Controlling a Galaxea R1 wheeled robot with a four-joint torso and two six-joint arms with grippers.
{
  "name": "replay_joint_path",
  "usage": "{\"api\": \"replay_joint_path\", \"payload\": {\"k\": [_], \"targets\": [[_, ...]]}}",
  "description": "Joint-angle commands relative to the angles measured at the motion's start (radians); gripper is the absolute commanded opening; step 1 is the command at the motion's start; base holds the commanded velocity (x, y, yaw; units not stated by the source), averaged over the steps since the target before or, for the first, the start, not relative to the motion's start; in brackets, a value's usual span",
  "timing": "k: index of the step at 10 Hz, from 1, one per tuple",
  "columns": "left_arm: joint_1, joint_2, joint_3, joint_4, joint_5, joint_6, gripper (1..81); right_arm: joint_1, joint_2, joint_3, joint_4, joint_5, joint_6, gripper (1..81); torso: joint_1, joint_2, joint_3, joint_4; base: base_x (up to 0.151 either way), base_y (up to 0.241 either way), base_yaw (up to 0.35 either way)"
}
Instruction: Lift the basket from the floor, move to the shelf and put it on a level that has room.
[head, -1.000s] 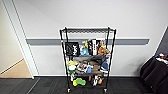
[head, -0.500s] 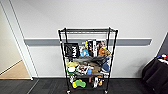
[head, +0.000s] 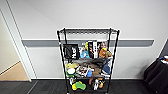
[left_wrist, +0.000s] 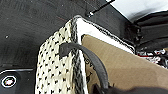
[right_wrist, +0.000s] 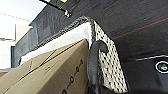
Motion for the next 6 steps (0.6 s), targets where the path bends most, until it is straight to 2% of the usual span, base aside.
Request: {"api": "replay_joint_path", "payload": {"k": [1, 6], "targets": [[-0.094, -0.023, 0.033, 0.007, 0.029, -0.001, 1.0, 0.100, -0.018, 0.055, -0.007, -0.051, 0.002, 1.0, 0.000, 0.000, 0.000, 0.000, 0.102, 0.000, 0.000], [-0.090, -0.018, 0.033, 0.006, 0.029, -0.001, 1.0, 0.106, -0.022, 0.066, -0.010, -0.051, 0.002, 1.0, 0.000, 0.000, 0.000, 0.000, 0.102, 0.000, 0.000]]}}
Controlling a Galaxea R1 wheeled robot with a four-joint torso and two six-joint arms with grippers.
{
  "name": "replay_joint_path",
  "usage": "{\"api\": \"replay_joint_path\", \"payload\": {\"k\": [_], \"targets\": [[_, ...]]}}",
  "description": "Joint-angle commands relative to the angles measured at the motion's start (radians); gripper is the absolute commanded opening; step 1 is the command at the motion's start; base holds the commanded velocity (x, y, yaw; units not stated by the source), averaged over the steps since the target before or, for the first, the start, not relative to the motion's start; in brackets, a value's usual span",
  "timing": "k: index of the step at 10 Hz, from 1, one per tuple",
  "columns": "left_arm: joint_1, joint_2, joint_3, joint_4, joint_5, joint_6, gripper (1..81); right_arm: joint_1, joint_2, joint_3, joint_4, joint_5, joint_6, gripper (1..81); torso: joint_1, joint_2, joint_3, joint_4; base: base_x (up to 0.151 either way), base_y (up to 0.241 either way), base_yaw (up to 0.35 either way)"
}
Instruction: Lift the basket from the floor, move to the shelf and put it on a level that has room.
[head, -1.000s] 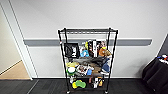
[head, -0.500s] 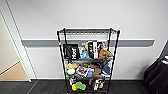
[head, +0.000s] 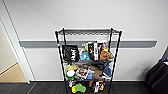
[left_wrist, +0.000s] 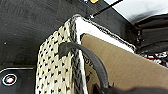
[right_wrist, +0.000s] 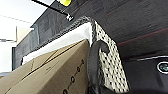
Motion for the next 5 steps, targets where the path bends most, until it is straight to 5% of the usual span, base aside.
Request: {"api": "replay_joint_path", "payload": {"k": [1, 5], "targets": [[-0.096, -0.012, 0.031, 0.007, 0.029, -0.001, 1.0, 0.107, -0.023, 0.056, -0.003, -0.051, 0.003, 1.0, 0.000, 0.000, 0.000, 0.000, 0.102, 0.000, 0.000], [-0.093, -0.004, 0.027, 0.005, 0.029, -0.001, 1.0, 0.107, -0.024, 0.053, -0.003, -0.039, 0.003, 1.0, 0.000, 0.000, 0.000, 0.000, 0.102, 0.000, 0.000]]}}
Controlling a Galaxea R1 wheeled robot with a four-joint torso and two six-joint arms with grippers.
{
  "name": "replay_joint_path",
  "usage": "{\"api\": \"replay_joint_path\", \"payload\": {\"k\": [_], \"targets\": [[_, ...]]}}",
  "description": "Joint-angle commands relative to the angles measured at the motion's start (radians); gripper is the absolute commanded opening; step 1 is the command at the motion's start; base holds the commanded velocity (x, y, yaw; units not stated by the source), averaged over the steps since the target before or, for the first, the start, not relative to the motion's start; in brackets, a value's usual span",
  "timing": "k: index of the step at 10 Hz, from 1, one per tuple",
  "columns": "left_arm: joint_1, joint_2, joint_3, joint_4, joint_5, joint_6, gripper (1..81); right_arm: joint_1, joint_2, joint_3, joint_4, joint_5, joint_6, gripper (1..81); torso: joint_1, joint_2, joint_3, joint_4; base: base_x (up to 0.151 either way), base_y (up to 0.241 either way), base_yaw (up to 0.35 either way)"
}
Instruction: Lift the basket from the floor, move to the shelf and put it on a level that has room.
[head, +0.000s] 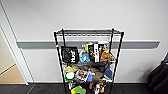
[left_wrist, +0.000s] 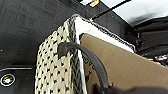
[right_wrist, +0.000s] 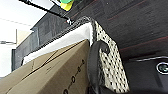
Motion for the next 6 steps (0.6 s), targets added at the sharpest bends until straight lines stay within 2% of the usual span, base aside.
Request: {"api": "replay_joint_path", "payload": {"k": [1, 6], "targets": [[-0.091, -0.014, 0.032, 0.005, 0.030, -0.001, 1.0, 0.108, -0.018, 0.047, -0.002, -0.045, 0.003, 1.0, 0.000, 0.000, 0.000, 0.000, 0.102, 0.000, 0.000], [-0.087, -0.014, 0.029, 0.005, 0.030, -0.001, 1.0, 0.108, -0.018, 0.053, -0.004, -0.045, 0.001, 1.0, 0.000, 0.000, 0.000, 0.000, 0.102, 0.000, 0.000]]}}
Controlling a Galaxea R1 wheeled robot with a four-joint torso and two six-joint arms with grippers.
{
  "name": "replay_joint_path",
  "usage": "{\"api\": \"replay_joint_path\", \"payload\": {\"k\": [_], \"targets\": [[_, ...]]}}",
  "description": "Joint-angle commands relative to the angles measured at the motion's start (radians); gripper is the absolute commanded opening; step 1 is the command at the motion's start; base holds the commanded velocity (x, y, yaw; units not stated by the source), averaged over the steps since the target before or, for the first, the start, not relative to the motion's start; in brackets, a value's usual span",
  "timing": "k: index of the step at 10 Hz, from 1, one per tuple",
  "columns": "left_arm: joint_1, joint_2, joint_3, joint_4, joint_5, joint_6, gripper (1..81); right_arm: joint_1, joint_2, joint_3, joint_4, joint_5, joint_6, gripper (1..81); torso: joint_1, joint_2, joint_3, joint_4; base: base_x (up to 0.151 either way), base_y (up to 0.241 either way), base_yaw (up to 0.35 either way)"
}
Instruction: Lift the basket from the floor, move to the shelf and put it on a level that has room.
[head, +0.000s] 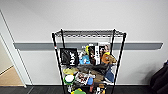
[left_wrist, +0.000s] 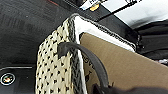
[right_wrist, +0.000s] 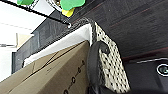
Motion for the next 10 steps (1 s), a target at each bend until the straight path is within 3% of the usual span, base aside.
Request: {"api": "replay_joint_path", "payload": {"k": [1, 10], "targets": [[-0.091, -0.019, 0.034, 0.004, 0.032, -0.001, 1.0, 0.106, -0.019, 0.056, -0.004, -0.051, 0.001, 1.0, 0.000, 0.000, 0.000, 0.000, 0.102, 0.000, 0.000], [-0.083, -0.008, 0.018, 0.004, 0.031, -0.001, 1.0, 0.112, -0.017, 0.062, -0.011, -0.051, 0.001, 1.0, 0.000, 0.000, 0.000, 0.000, 0.103, 0.000, 0.000]]}}
